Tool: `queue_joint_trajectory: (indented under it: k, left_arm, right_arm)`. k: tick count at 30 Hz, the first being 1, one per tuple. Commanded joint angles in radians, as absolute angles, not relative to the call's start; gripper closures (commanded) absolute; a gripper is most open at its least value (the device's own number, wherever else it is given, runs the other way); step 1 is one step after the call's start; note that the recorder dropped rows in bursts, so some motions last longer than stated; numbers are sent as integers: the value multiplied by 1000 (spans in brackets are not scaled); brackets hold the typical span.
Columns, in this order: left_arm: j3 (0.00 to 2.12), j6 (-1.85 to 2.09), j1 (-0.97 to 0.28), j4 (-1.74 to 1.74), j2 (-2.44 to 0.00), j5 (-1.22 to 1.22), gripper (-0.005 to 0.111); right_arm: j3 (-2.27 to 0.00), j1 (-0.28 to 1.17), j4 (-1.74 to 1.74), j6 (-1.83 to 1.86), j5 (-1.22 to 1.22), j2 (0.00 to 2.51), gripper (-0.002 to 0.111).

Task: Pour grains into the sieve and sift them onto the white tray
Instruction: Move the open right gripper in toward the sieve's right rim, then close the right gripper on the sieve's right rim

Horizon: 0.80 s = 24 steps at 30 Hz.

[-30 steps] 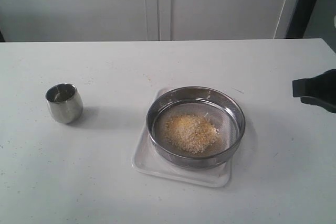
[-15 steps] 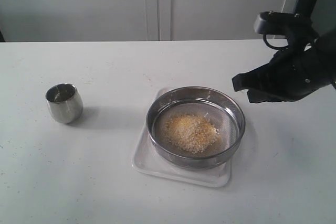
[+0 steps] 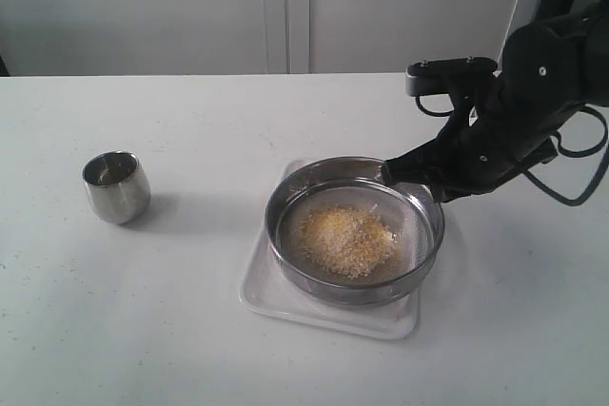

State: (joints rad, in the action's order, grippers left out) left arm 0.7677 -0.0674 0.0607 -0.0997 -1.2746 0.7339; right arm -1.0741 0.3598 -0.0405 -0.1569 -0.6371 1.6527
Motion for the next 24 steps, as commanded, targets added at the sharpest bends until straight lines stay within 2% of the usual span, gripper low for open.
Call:
queue_joint_trajectory:
  k: [1,7,12,15,24]
  left_arm:
    - [774,-70,64,-111,-1268,748,107]
    - [774,-70,64,-111,-1268,748,107]
    - [774,-70,64,-111,-1268,748,107]
    - [774,-70,64,-111,-1268,748,107]
    - [774,-70,64,-111,-1268,748,107]
  right_arm:
    - [-1080,360,-51,-208,-607,1667,108]
    - [-1080,358,-58,-263,-599,1667,106]
    - [-1080,358,-148,-390,-597,1667,81]
    - [-1080,358,-210,-456,-603,1667,71]
    - [-1078,358,-174,-478,-605,1760,70]
